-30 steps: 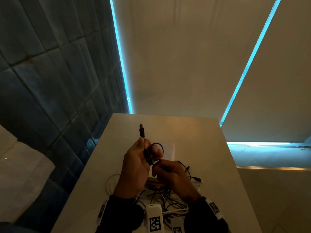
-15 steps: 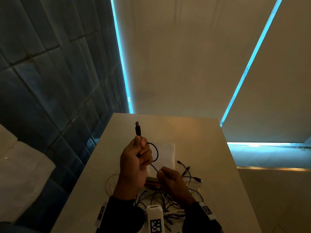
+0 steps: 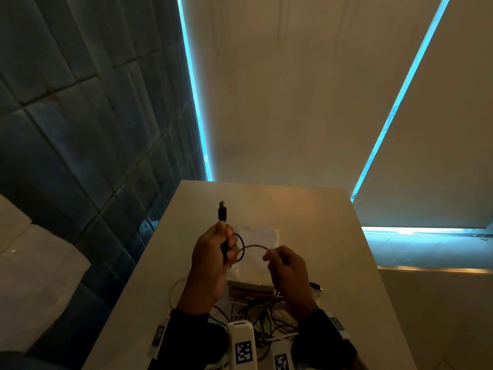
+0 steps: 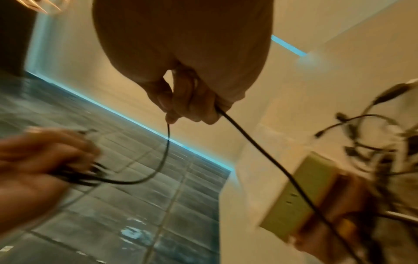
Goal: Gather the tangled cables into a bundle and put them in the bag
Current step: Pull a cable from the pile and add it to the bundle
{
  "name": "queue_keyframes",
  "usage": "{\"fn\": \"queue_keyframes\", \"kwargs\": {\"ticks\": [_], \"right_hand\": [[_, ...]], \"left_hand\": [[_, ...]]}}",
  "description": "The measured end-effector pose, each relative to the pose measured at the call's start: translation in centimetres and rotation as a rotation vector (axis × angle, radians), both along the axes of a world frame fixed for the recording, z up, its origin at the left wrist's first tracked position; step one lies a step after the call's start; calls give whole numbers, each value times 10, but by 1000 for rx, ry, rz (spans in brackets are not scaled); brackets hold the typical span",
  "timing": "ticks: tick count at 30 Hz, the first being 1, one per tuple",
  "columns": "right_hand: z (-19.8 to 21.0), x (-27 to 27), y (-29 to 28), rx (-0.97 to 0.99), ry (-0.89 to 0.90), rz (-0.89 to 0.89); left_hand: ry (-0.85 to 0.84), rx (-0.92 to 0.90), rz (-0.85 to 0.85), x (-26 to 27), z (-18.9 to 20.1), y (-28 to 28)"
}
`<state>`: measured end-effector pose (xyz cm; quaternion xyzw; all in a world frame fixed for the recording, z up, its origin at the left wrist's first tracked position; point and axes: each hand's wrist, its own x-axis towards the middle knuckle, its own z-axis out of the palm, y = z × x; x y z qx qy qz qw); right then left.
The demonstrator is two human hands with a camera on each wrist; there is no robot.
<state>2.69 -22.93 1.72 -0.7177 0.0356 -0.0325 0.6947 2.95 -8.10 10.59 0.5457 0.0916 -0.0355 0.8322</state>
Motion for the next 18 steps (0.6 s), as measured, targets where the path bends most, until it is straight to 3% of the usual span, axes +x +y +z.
{"fn": "queue_keyframes", "kwargs": {"ticks": [4,7,13,18], "right_hand": [[44,-8,10,110,-191,97],[59,-16,17,171,-226,232],[53,-20,16,235,-65,333],[41,-20,17,206,39,384]], "left_hand": [[81,111,-5,-1,-5,-6],[117,91,-3,-2,-3,-9],[45,-279,-42,-4,0,-2],[-67,-358,-4,-2,3,-4]]}}
